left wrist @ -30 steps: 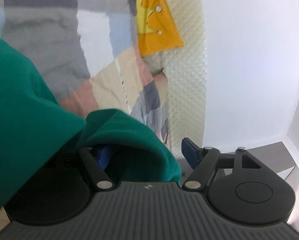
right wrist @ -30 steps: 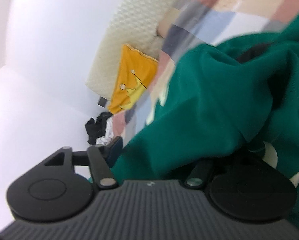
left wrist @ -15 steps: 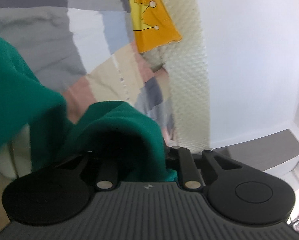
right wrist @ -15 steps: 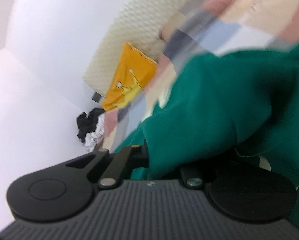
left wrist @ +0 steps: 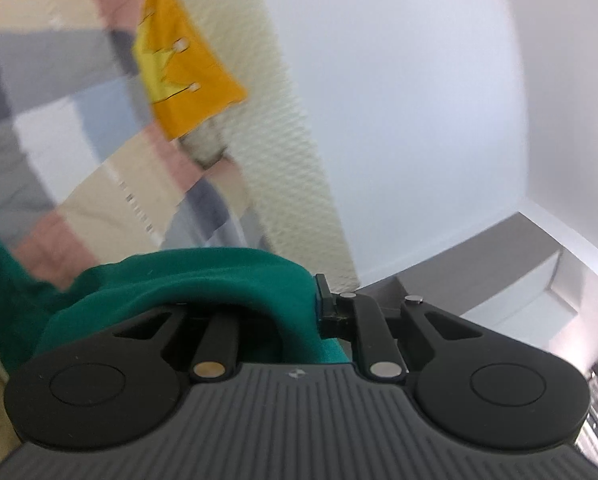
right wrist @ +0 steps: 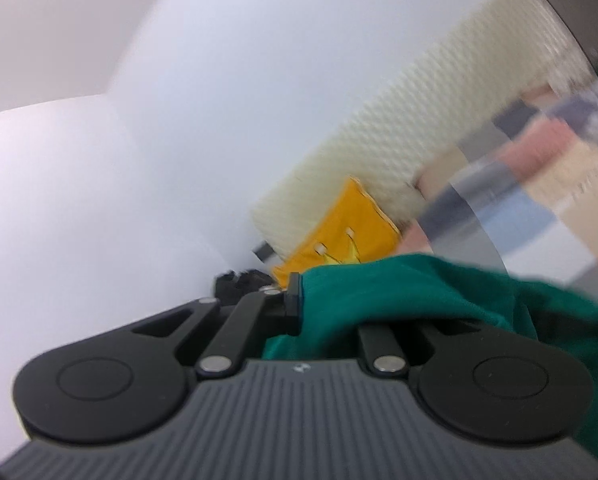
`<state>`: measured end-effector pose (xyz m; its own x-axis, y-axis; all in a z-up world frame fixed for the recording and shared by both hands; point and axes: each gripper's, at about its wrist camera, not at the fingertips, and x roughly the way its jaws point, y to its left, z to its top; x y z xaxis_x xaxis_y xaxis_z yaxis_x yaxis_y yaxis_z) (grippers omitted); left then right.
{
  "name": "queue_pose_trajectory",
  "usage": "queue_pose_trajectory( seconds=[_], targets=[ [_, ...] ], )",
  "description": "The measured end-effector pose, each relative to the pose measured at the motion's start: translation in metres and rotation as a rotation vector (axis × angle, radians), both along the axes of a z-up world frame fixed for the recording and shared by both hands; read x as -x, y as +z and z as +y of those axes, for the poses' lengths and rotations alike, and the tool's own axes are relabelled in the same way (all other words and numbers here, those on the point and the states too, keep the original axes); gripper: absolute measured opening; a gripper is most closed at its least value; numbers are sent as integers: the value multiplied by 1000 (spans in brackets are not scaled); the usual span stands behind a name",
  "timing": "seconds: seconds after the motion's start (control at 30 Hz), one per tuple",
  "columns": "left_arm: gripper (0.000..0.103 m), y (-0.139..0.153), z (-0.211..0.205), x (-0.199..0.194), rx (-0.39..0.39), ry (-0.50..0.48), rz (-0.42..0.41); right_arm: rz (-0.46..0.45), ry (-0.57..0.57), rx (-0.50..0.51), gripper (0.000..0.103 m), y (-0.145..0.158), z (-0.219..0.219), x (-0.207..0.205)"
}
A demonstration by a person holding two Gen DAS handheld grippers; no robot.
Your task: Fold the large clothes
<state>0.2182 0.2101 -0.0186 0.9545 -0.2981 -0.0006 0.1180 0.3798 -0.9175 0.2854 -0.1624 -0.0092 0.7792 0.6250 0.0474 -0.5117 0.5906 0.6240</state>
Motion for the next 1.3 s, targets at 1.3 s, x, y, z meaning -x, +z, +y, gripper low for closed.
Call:
queue_pose_trajectory(
  seconds=[1.3],
  targets=[
    [18,236,38,-96,-563,232,24,-71,-29,205,8,164,97,-154]
  ],
)
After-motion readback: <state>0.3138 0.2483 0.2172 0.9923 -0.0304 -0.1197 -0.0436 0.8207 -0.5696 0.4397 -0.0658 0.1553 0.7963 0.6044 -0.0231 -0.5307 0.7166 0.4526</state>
